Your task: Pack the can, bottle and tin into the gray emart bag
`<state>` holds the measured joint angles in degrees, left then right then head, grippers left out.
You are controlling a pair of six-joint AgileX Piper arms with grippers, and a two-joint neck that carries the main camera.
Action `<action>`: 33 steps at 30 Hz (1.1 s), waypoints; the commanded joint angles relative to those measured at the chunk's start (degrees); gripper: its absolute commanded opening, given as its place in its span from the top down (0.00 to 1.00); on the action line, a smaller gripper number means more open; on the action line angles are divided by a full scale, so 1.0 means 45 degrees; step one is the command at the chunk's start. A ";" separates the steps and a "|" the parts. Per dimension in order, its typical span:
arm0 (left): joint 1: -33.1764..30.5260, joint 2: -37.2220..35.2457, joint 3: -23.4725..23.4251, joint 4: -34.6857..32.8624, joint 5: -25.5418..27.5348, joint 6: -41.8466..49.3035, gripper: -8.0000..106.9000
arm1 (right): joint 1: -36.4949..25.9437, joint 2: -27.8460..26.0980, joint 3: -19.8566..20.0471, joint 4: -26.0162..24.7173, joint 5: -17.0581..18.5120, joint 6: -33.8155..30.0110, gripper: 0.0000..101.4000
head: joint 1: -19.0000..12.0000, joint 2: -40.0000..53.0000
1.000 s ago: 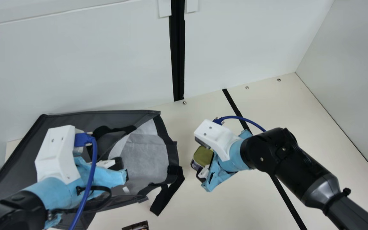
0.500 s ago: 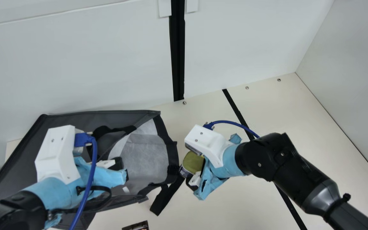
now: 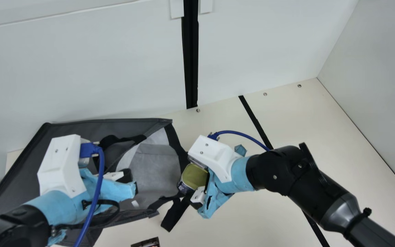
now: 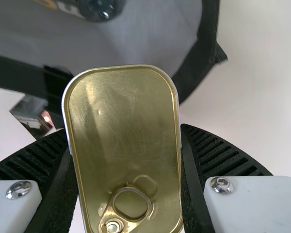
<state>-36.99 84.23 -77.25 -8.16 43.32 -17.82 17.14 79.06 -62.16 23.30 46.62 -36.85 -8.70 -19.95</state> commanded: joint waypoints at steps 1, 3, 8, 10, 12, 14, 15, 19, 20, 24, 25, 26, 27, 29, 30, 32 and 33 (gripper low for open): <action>0.0000 0.0000 0.0000 0.0000 0.0000 0.0000 0.84 | 0.0026 0.0040 -0.0010 0.0298 -0.0084 -0.0192 1.00 | -0.0289 -0.0011; 0.0000 0.0000 0.0000 0.0000 0.0000 0.0000 0.84 | 0.0057 0.0087 -0.0024 0.0538 -0.0177 -0.0380 1.00 | -0.0289 -0.0011; 0.0000 0.0000 0.0000 0.0000 0.0000 0.0000 0.84 | 0.0116 0.0211 -0.0101 0.1171 -0.0394 -0.0875 1.00 | -0.0289 -0.0011; 0.0000 0.0000 0.0000 0.0000 0.0000 0.0000 0.84 | 0.0120 0.0262 -0.0133 0.1501 -0.0484 -0.1127 1.00 | -0.0289 -0.0011; 0.0000 0.0000 0.0000 0.0000 0.0000 0.0000 0.84 | 0.0148 0.0310 -0.0155 0.1877 -0.0625 -0.1436 1.00 | -0.0289 -0.0011; 0.0000 0.0000 0.0000 0.0000 0.0000 0.0000 0.84 | 0.0192 0.0351 -0.0145 0.2234 -0.0816 -0.1781 1.00 | -0.0289 -0.0011; 0.0000 0.0000 0.0000 0.0000 0.0000 0.0000 0.84 | 0.0213 0.0370 -0.0136 0.2416 -0.0907 -0.1954 1.00 | -0.0289 -0.0011; 0.0000 0.0000 0.0000 0.0000 0.0000 0.0000 0.84 | 0.0235 0.0495 -0.0081 0.3145 -0.1221 -0.2666 1.00 | -0.0289 -0.0011; 0.0000 0.0000 0.0000 0.0000 0.0000 0.0000 0.84 | 0.0239 0.0535 -0.0072 0.3312 -0.1295 -0.2825 1.00 | -0.0289 -0.0011; 0.0000 0.0000 0.0000 0.0000 0.0000 0.0000 0.84 | 0.0262 0.0673 -0.0017 0.4044 -0.1583 -0.3470 1.00 | -0.0289 -0.0011; 0.0000 0.0000 0.0000 0.0000 0.0000 0.0000 0.84 | 0.0254 0.0707 -0.0006 0.4240 -0.1636 -0.3637 1.00 | -0.0289 -0.0011; 0.0000 0.0000 0.0000 0.0000 0.0000 0.0000 0.84 | 0.0243 0.0747 -0.0002 0.4419 -0.1682 -0.3792 1.00 | -0.0289 -0.0011; 0.0000 0.0000 0.0000 0.0000 0.0000 0.0000 0.84 | 0.0232 0.0786 0.0003 0.4599 -0.1729 -0.3939 1.00 | -0.0289 -0.0011; 0.0000 0.0000 0.0000 0.0000 0.0000 0.0000 0.84 | 0.0216 0.0871 0.0016 0.4952 -0.1819 -0.4241 1.00 | -0.0289 -0.0011; 0.0000 0.0000 0.0000 0.0000 0.0000 0.0000 0.84 | 0.0209 0.0910 0.0015 0.5127 -0.1857 -0.4388 1.00 | -0.0289 -0.0011; 0.0000 0.0000 0.0000 0.0000 0.0000 0.0000 0.84 | 0.0192 0.1001 0.0005 0.5469 -0.1920 -0.4675 1.00 | -0.0289 -0.0011; 0.0000 0.0000 0.0000 0.0000 0.0000 0.0000 0.84 | 0.0190 0.1042 -0.0002 0.5628 -0.1949 -0.4803 1.00 | -0.0289 -0.0011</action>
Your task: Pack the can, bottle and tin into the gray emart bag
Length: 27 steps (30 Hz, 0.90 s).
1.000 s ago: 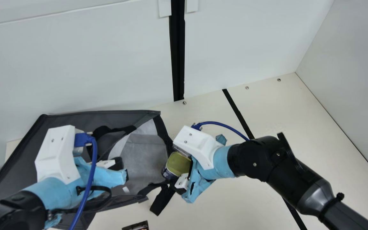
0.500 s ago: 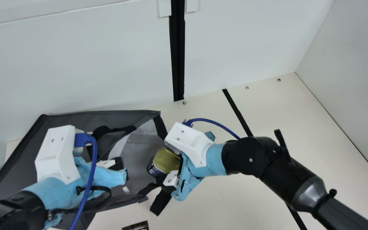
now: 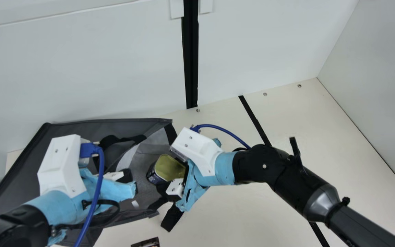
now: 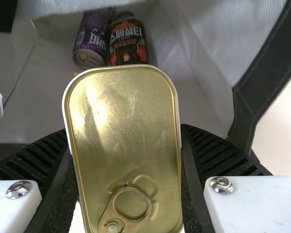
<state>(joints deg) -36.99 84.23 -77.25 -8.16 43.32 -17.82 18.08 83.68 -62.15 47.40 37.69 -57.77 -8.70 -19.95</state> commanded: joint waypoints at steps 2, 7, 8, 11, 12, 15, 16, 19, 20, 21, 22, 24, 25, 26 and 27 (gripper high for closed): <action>0.0000 0.0000 0.0000 0.0000 0.0000 0.0000 0.84 | -0.0030 0.0122 -0.0024 0.0618 -0.0023 -0.0437 1.00 | -0.0289 -0.0011; 0.0000 0.0000 0.0000 0.0000 0.0000 0.0000 0.84 | -0.0028 0.0402 -0.0074 0.1331 -0.0150 -0.1064 1.00 | -0.0289 -0.0011; 0.0000 0.0000 0.0000 0.0000 0.0000 0.0000 0.84 | -0.0024 0.0465 -0.0081 0.1464 -0.0174 -0.1194 1.00 | -0.0289 -0.0011; 0.0000 0.0000 0.0000 0.0000 0.0000 0.0000 0.84 | 0.0031 0.0650 -0.0125 0.1797 -0.0258 -0.1497 1.00 | -0.0289 -0.0011; 0.0000 0.0000 0.0000 0.0000 0.0000 0.0000 0.84 | 0.0057 0.0720 -0.0147 0.1899 -0.0289 -0.1586 1.00 | -0.0289 -0.0011; 0.0000 0.0000 0.0000 0.0000 0.0000 0.0000 0.84 | 0.0131 0.0922 -0.0199 0.2202 -0.0372 -0.1855 1.00 | -0.0289 -0.0011; 0.0000 0.0000 0.0000 0.0000 0.0000 0.0000 0.84 | 0.0158 0.0989 -0.0222 0.2293 -0.0395 -0.1931 1.00 | -0.0289 -0.0011; 0.0000 0.0000 0.0000 0.0000 0.0000 0.0000 0.84 | 0.0251 0.1209 -0.0308 0.2565 -0.0459 -0.2154 1.00 | -0.0289 -0.0011; 0.0000 0.0000 0.0000 0.0000 0.0000 0.0000 0.84 | 0.0279 0.1282 -0.0337 0.2662 -0.0472 -0.2234 1.00 | -0.0289 -0.0011; 0.0000 0.0000 0.0000 0.0000 0.0000 0.0000 0.84 | 0.0311 0.1356 -0.0369 0.2750 -0.0489 -0.2305 1.00 | -0.0289 -0.0011; 0.0000 0.0000 0.0000 0.0000 0.0000 0.0000 0.84 | 0.0343 0.1429 -0.0397 0.2838 -0.0508 -0.2378 1.00 | -0.0289 -0.0011; 0.0000 0.0000 0.0000 0.0000 0.0000 0.0000 0.84 | 0.0408 0.1582 -0.0469 0.2991 -0.0546 -0.2502 1.00 | -0.0289 -0.0011; 0.0000 0.0000 0.0000 0.0000 0.0000 0.0000 0.84 | 0.0440 0.1655 -0.0503 0.3062 -0.0562 -0.2558 1.00 | -0.0289 -0.0011; 0.0000 0.0000 0.0000 0.0000 0.0000 0.0000 0.84 | 0.0471 0.1728 -0.0533 0.3137 -0.0580 -0.2620 1.00 | -0.0289 -0.0011; 0.0000 0.0000 0.0000 0.0000 0.0000 0.0000 0.84 | 0.0504 0.1806 -0.0570 0.3210 -0.0596 -0.2679 1.00 | -0.0289 -0.0011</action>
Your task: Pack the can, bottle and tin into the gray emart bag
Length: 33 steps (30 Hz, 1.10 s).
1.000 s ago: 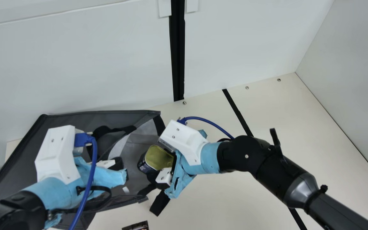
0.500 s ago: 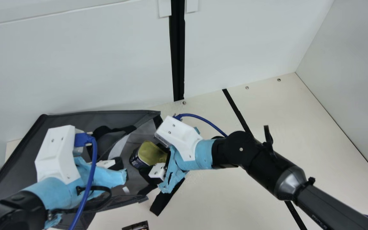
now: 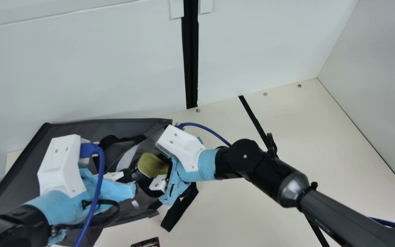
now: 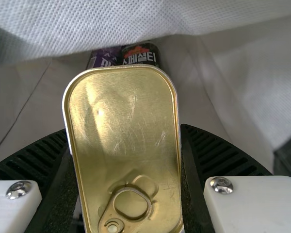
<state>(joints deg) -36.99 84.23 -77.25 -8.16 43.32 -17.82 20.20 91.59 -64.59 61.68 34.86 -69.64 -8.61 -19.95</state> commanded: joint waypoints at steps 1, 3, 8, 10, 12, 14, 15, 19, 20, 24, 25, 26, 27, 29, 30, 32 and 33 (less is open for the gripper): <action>0.0000 0.0000 0.0000 0.0000 0.0000 0.0000 0.84 | 0.0065 0.0119 -0.0060 0.0109 0.0017 -0.0098 1.00 | -0.0308 -0.0011; 0.0000 0.0000 0.0000 0.0000 0.0000 0.0000 0.84 | 0.0133 0.0266 -0.0138 0.0234 -0.0011 -0.0192 1.00 | -0.0308 -0.0011; 0.0000 0.0000 0.0000 0.0000 0.0000 0.0000 0.84 | 0.0326 0.0653 -0.0361 0.0493 -0.0097 -0.0377 1.00 | -0.0308 -0.0011; 0.0000 0.0000 0.0000 0.0000 0.0000 0.0000 0.84 | 0.0400 0.0812 -0.0463 0.0576 -0.0133 -0.0437 1.00 | -0.0308 -0.0011; 0.0000 0.0000 0.0000 0.0000 0.0000 0.0000 0.84 | 0.0476 0.0965 -0.0568 0.0642 -0.0171 -0.0480 1.00 | -0.0308 -0.0011; 0.0000 0.0000 0.0000 0.0000 0.0000 0.0000 0.84 | 0.0543 0.1115 -0.0674 0.0714 -0.0206 -0.0523 1.00 | -0.0308 -0.0011; 0.0000 0.0000 0.0000 0.0000 0.0000 0.0000 0.84 | 0.0576 0.1185 -0.0727 0.0741 -0.0223 -0.0534 1.00 | -0.0308 -0.0011; 0.0000 0.0000 0.0000 0.0000 0.0000 0.0000 0.84 | 0.0683 0.1434 -0.0891 0.0875 -0.0280 -0.0614 1.00 | -0.0308 -0.0011; 0.0000 0.0000 0.0000 0.0000 0.0000 0.0000 0.84 | 0.0707 0.1487 -0.0926 0.0904 -0.0291 -0.0628 1.00 | -0.0308 -0.0011; 0.0000 0.0000 0.0000 0.0000 0.0000 0.0000 0.84 | 0.0776 0.1701 -0.1051 0.1005 -0.0328 -0.0700 1.00 | -0.0308 -0.0011; 0.0000 0.0000 0.0000 0.0000 0.0000 0.0000 0.84 | 0.0788 0.1748 -0.1071 0.1033 -0.0340 -0.0728 1.00 | -0.0308 -0.0011; 0.0000 0.0000 0.0000 0.0000 0.0000 0.0000 0.84 | 0.0798 0.1790 -0.1091 0.1054 -0.0349 -0.0747 1.00 | -0.0308 -0.0011; 0.0000 0.0000 0.0000 0.0000 0.0000 0.0000 0.84 | 0.0811 0.1831 -0.1111 0.1072 -0.0362 -0.0761 1.00 | -0.0308 -0.0011; 0.0000 0.0000 0.0000 0.0000 0.0000 0.0000 0.84 | 0.0828 0.1906 -0.1148 0.1110 -0.0380 -0.0799 1.00 | -0.0308 -0.0011; 0.0000 0.0000 0.0000 0.0000 0.0000 0.0000 0.84 | 0.0836 0.1934 -0.1163 0.1123 -0.0386 -0.0811 1.00 | -0.0308 -0.0011; 0.0000 0.0000 0.0000 0.0000 0.0000 0.0000 0.84 | 0.0849 0.1986 -0.1191 0.1156 -0.0412 -0.0847 0.97 | -0.0308 -0.0011; 0.0000 0.0000 0.0000 0.0000 0.0000 0.0000 0.84 | 0.0855 0.2010 -0.1208 0.1170 -0.0434 -0.0859 0.93 | -0.0308 -0.0011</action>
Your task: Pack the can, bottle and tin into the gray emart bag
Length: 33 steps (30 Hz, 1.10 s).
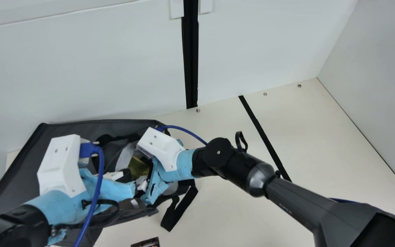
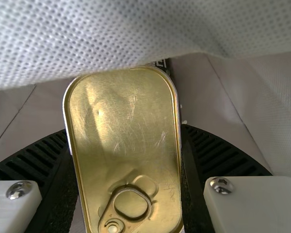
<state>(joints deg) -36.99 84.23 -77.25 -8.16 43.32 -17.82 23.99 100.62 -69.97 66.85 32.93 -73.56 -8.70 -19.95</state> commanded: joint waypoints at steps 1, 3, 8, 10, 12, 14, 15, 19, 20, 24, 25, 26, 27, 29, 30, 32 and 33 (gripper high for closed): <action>0.0000 0.0000 0.0000 0.0000 0.0000 0.0000 0.84 | 0.0016 0.0025 -0.0021 0.0046 -0.0029 -0.0008 0.90 | -0.0289 -0.0011; 0.0000 0.0000 0.0000 0.0000 0.0000 0.0000 0.84 | 0.0016 0.0060 -0.0047 0.0081 -0.0063 -0.0031 0.84 | -0.0289 -0.0011; 0.0000 0.0000 0.0000 0.0000 0.0000 0.0000 0.84 | 0.0000 0.0112 -0.0094 0.0107 -0.0103 -0.0086 0.67 | -0.0289 -0.0011; 0.0000 0.0000 0.0000 0.0000 0.0000 0.0000 0.84 | -0.0019 0.0123 -0.0118 0.0084 -0.0092 -0.0087 0.60 | -0.0289 -0.0011; 0.0000 0.0000 0.0000 0.0000 0.0000 0.0000 0.84 | -0.0051 0.0136 -0.0149 0.0059 -0.0067 -0.0085 0.54 | -0.0289 -0.0011; 0.0000 0.0000 0.0000 0.0000 0.0000 0.0000 0.84 | -0.0084 0.0149 -0.0188 0.0019 -0.0035 -0.0073 0.47 | -0.0289 -0.0011; 0.0000 0.0000 0.0000 0.0000 0.0000 0.0000 0.84 | -0.0102 0.0154 -0.0206 -0.0002 -0.0017 -0.0069 0.44 | -0.0289 -0.0011; 0.0000 0.0000 0.0000 0.0000 0.0000 0.0000 0.84 | -0.0176 0.0170 -0.0304 -0.0121 0.0071 -0.0013 0.31 | -0.0289 -0.0011; 0.0000 0.0000 0.0000 0.0000 0.0000 0.0000 0.84 | -0.0195 0.0172 -0.0329 -0.0145 0.0095 0.0001 0.28 | -0.0289 -0.0011; 0.0000 0.0000 0.0000 0.0000 0.0000 0.0000 0.84 | -0.0281 0.0139 -0.0412 -0.0256 0.0201 0.0071 0.14 | -0.0289 -0.0011; 0.0000 0.0000 0.0000 0.0000 0.0000 0.0000 0.84 | -0.0304 0.0119 -0.0416 -0.0271 0.0223 0.0075 0.11 | -0.0289 -0.0011; 0.0000 0.0000 0.0000 0.0000 0.0000 0.0000 0.84 | -0.0332 0.0090 -0.0416 -0.0288 0.0244 0.0083 0.10 | -0.0289 -0.0011; 0.0000 0.0000 0.0000 0.0000 0.0000 0.0000 0.84 | -0.0362 0.0052 -0.0406 -0.0302 0.0267 0.0088 0.10 | -0.0289 -0.0011; 0.0000 0.0000 0.0000 0.0000 0.0000 0.0000 0.84 | -0.0442 -0.0040 -0.0382 -0.0327 0.0323 0.0097 0.10 | -0.0289 -0.0011; 0.0000 0.0000 0.0000 0.0000 0.0000 0.0000 0.84 | -0.0485 -0.0092 -0.0363 -0.0332 0.0347 0.0095 0.10 | -0.0289 -0.0011; 0.0000 0.0000 0.0000 0.0000 0.0000 0.0000 0.84 | -0.0580 -0.0205 -0.0314 -0.0333 0.0388 0.0095 0.10 | -0.0289 -0.0011; 0.0000 0.0000 0.0000 0.0000 0.0000 0.0000 0.84 | -0.0632 -0.0270 -0.0277 -0.0339 0.0398 0.0099 0.10 | -0.0289 -0.0011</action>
<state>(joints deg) -36.99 84.23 -77.25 -8.16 43.32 -17.82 21.31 99.64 -71.39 65.41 34.95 -73.04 -8.70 -19.95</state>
